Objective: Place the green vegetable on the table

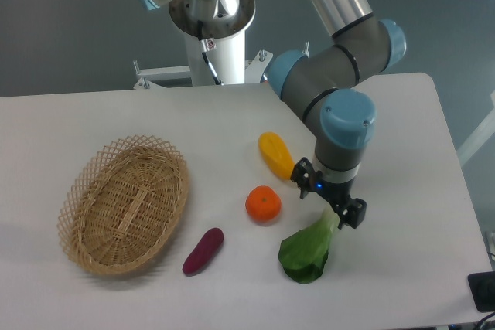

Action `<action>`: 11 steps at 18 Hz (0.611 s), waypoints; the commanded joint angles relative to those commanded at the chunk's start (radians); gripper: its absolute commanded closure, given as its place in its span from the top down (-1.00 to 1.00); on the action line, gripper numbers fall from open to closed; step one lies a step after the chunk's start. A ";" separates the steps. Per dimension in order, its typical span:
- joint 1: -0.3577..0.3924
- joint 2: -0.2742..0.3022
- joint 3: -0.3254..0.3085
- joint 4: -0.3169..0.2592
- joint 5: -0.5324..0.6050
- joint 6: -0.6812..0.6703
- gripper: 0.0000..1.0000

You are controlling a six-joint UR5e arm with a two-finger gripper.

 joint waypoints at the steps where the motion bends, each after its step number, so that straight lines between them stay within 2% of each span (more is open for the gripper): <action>1: 0.005 -0.018 0.046 -0.014 -0.005 -0.009 1.00; 4: 0.014 -0.067 0.175 -0.113 -0.006 -0.011 1.00; 6: 0.023 -0.103 0.244 -0.155 -0.006 -0.008 1.00; 8: 0.029 -0.118 0.289 -0.173 -0.003 0.001 1.00; 11: 0.058 -0.147 0.355 -0.239 0.001 0.044 1.00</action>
